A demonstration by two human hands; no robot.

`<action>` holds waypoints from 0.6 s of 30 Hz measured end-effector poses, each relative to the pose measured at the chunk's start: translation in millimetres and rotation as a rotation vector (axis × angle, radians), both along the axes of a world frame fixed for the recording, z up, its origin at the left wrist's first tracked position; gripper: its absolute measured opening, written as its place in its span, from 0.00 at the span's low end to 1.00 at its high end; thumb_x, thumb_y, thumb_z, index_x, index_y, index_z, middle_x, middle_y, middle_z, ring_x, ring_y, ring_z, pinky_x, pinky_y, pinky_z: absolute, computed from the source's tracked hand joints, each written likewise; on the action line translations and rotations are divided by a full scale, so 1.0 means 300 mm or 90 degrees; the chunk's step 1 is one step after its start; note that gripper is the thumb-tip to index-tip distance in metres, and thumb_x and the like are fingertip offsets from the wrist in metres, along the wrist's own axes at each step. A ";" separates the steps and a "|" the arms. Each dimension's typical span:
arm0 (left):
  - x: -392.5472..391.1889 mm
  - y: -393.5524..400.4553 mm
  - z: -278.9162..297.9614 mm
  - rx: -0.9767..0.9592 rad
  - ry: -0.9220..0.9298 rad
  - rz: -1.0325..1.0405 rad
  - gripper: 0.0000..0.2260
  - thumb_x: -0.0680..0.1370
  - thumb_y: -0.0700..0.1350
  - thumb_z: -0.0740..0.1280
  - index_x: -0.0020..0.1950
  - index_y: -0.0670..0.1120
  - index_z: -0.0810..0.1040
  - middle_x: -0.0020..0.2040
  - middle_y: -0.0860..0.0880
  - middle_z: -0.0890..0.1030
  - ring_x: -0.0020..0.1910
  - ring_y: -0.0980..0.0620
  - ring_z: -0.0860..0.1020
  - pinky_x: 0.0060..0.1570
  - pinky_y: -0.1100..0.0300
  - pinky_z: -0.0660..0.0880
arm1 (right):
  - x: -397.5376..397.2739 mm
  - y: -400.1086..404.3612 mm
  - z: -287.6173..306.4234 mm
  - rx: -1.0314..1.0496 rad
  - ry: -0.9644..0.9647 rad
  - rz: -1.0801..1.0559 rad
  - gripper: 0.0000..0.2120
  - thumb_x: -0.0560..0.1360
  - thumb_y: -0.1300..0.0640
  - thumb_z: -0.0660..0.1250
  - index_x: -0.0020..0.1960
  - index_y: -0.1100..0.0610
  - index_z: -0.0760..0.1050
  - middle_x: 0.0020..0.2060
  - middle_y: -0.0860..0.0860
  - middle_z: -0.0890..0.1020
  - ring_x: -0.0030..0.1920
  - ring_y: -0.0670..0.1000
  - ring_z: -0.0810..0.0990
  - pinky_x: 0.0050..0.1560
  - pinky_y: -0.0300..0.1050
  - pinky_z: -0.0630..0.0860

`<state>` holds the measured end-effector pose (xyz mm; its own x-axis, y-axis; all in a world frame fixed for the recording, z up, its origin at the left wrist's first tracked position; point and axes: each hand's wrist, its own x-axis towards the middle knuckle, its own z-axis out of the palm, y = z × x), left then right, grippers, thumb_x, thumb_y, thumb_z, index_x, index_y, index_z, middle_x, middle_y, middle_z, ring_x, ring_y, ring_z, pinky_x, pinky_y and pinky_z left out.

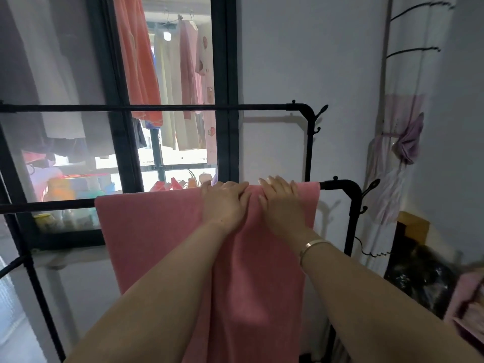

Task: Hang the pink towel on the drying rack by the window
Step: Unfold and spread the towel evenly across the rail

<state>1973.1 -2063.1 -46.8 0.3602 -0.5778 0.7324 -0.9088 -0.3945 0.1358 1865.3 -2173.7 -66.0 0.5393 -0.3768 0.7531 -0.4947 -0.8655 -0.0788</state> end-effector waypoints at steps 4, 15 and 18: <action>0.054 0.047 -0.001 0.054 -0.046 -0.038 0.16 0.81 0.45 0.56 0.67 0.53 0.73 0.59 0.49 0.80 0.57 0.46 0.75 0.67 0.52 0.56 | 0.004 -0.004 -0.014 -0.004 0.009 -0.019 0.20 0.80 0.52 0.57 0.70 0.53 0.67 0.64 0.56 0.75 0.66 0.57 0.69 0.71 0.60 0.58; 0.200 0.211 0.032 0.018 -0.032 0.031 0.14 0.74 0.35 0.63 0.54 0.44 0.83 0.51 0.45 0.81 0.52 0.43 0.75 0.45 0.50 0.73 | 0.012 -0.005 0.016 0.045 -0.053 0.017 0.15 0.79 0.54 0.61 0.64 0.53 0.75 0.57 0.55 0.80 0.60 0.58 0.75 0.69 0.60 0.61; 0.218 0.229 0.029 -0.040 -0.039 0.095 0.15 0.70 0.36 0.58 0.45 0.42 0.85 0.42 0.43 0.83 0.43 0.41 0.76 0.39 0.53 0.68 | 0.006 -0.003 0.018 0.035 -0.044 0.001 0.15 0.79 0.55 0.60 0.64 0.54 0.75 0.57 0.56 0.80 0.60 0.58 0.74 0.67 0.60 0.63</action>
<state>2038.5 -1994.5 -38.0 0.3919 -0.4737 0.7887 -0.8481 -0.5183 0.1101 1867.0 -2174.7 -60.6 0.4877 -0.4178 0.7666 -0.4850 -0.8598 -0.1601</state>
